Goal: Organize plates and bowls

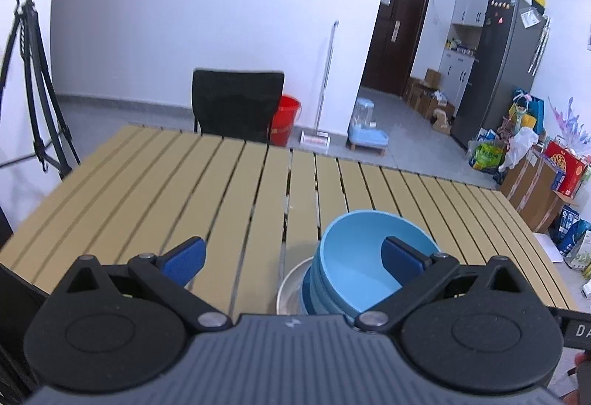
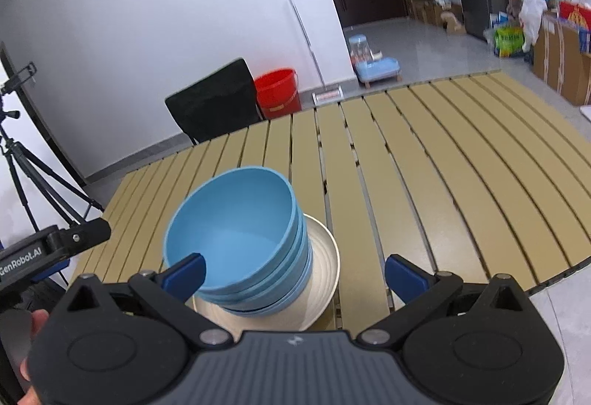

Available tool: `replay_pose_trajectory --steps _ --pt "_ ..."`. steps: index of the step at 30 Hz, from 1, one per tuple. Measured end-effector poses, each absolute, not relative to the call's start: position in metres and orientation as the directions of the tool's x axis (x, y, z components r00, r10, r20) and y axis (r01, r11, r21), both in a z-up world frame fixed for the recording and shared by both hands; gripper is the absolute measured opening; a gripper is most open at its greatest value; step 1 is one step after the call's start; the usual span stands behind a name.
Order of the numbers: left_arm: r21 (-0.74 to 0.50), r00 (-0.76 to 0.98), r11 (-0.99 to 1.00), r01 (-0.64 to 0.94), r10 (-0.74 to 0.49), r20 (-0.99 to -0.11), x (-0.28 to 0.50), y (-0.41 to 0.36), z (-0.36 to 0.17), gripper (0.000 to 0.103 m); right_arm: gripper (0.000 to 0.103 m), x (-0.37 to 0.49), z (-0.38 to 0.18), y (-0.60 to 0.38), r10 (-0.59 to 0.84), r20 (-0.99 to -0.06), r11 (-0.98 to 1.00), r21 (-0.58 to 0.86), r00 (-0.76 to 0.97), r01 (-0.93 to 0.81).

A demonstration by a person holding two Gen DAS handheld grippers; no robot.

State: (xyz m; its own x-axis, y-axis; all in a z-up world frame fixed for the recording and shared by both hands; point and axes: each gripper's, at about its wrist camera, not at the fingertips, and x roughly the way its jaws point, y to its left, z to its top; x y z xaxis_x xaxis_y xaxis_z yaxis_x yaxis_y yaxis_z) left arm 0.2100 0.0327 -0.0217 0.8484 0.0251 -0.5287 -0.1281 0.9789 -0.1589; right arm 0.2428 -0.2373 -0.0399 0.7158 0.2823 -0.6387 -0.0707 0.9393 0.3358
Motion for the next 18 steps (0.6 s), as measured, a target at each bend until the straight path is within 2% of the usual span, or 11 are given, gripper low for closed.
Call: replay_pose_trajectory --steps 10,18 --pt "-0.106 0.905 0.989 -0.106 0.052 -0.423 0.138 0.036 0.005 0.103 0.103 0.16 -0.001 -0.233 0.247 -0.474 0.963 0.218 0.845 -0.159" --pt "-0.054 0.921 0.996 -0.065 0.039 -0.389 0.089 0.038 0.0 0.103 0.103 0.111 0.012 -0.223 0.238 -0.409 0.97 0.15 0.881 -0.193"
